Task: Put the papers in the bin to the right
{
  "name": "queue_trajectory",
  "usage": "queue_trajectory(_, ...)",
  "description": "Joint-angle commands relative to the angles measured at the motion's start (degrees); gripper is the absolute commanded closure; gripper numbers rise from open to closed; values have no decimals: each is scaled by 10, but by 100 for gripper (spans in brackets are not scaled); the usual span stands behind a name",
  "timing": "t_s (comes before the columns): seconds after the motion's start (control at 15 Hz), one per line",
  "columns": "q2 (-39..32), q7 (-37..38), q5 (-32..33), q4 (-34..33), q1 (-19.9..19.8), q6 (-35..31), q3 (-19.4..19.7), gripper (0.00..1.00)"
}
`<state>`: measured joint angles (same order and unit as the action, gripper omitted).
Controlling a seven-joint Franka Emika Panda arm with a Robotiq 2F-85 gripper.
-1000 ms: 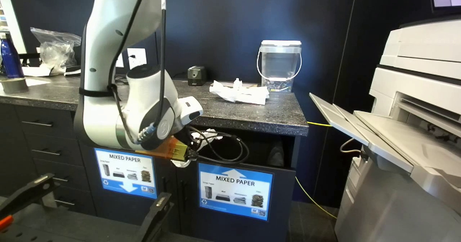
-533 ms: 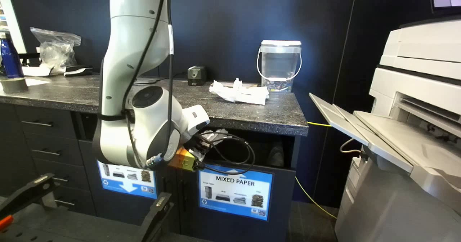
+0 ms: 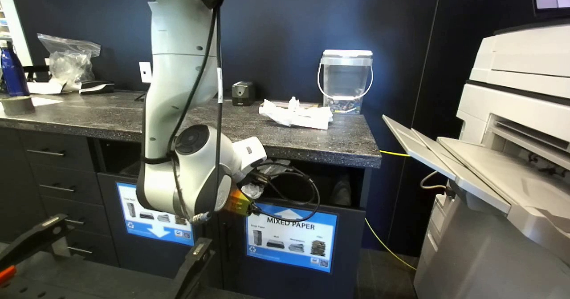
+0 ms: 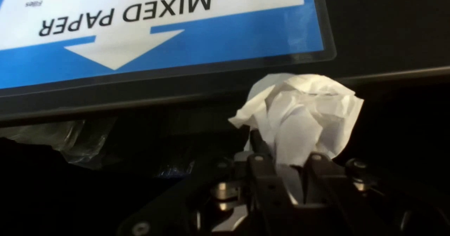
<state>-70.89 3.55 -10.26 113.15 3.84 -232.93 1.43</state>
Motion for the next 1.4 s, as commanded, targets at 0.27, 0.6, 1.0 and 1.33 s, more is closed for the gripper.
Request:
queue_trajectory(0.27,-76,-1,43,-122,-24,-25,-12,83)
queue_trajectory(0.6,-88,-12,40,-138,-17,0,-12,57)
queue_trajectory(1.0,-81,-28,32,-135,-5,27,-8,26)
queue_trajectory(1.33,-60,-35,31,-112,-3,42,-6,0)
